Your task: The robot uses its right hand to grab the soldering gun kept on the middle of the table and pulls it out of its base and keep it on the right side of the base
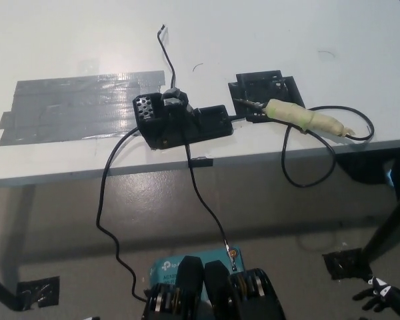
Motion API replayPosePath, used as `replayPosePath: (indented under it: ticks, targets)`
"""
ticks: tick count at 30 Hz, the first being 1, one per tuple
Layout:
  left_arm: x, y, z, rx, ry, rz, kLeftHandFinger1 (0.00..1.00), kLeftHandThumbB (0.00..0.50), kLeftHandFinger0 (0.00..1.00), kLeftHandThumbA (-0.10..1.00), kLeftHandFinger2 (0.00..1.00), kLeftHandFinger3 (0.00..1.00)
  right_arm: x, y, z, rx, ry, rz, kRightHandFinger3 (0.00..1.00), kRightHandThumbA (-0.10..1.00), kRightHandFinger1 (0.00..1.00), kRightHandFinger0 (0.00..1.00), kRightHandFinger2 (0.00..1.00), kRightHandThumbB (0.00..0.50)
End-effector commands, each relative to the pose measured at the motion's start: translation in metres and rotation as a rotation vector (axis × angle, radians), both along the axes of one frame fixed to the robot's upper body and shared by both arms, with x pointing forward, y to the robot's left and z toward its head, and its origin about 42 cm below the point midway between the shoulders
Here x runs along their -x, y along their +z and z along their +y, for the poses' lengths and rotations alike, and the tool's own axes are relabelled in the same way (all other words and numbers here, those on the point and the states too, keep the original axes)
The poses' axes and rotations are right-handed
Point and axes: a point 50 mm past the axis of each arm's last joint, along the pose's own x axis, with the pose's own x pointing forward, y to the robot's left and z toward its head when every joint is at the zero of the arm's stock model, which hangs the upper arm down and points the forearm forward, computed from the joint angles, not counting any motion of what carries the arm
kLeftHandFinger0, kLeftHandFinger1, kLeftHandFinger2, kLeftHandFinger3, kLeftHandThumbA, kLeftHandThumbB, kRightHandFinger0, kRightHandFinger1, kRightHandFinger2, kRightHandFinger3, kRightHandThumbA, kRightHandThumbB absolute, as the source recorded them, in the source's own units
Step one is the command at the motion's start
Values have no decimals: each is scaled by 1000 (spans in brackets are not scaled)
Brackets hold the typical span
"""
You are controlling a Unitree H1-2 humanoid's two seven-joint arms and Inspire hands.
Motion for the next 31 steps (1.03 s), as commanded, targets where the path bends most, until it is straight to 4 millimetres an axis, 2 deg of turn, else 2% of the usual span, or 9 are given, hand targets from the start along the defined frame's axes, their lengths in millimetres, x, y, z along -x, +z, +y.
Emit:
replayPosePath:
  ticks: [1, 3, 9, 12, 18, 21, 26, 27, 31]
  targets:
    - [-1, 6, 4, -8, -7, -13, 770, 175, 697, 661, 924, 1000, -7, 11, -4, 2, 39, 4, 1000, 500, 673, 675, 782, 80]
    - [-1, 7, 4, -16, -13, -8, 775, 180, 702, 671, 929, 1000, -6, 11, -3, 7, 43, 1, 1000, 490, 709, 724, 813, 81]
    - [-3, 9, 4, -19, -20, -5, 783, 179, 707, 669, 936, 1000, -8, 13, -2, 12, 43, 0, 1000, 527, 724, 728, 844, 84]
    - [-3, 10, 4, -14, -18, -4, 770, 192, 695, 668, 922, 1000, -9, 13, -3, 9, 41, 9, 1000, 543, 762, 773, 880, 81]
    - [-1, 9, 5, -21, -14, 16, 798, 183, 717, 677, 963, 1000, -8, 10, 0, 23, 49, 31, 1000, 587, 776, 792, 901, 92]
    - [2, 8, 7, -26, -15, 21, 771, 187, 701, 686, 932, 1000, -7, 8, 2, 49, 69, 15, 1000, 571, 735, 731, 864, 98]
    - [-1, 11, 7, -27, -21, 21, 790, 178, 723, 688, 956, 1000, -8, 8, 3, 53, 58, 28, 1000, 510, 743, 750, 876, 83]
    - [-2, 10, 7, -23, -16, 24, 799, 191, 721, 689, 967, 1000, -8, 8, 4, 48, 50, 26, 1000, 494, 723, 715, 860, 93]
    - [-2, 10, 7, -22, -12, 21, 797, 198, 709, 682, 966, 1000, -9, 8, 3, 40, 56, 29, 1000, 479, 728, 725, 860, 90]
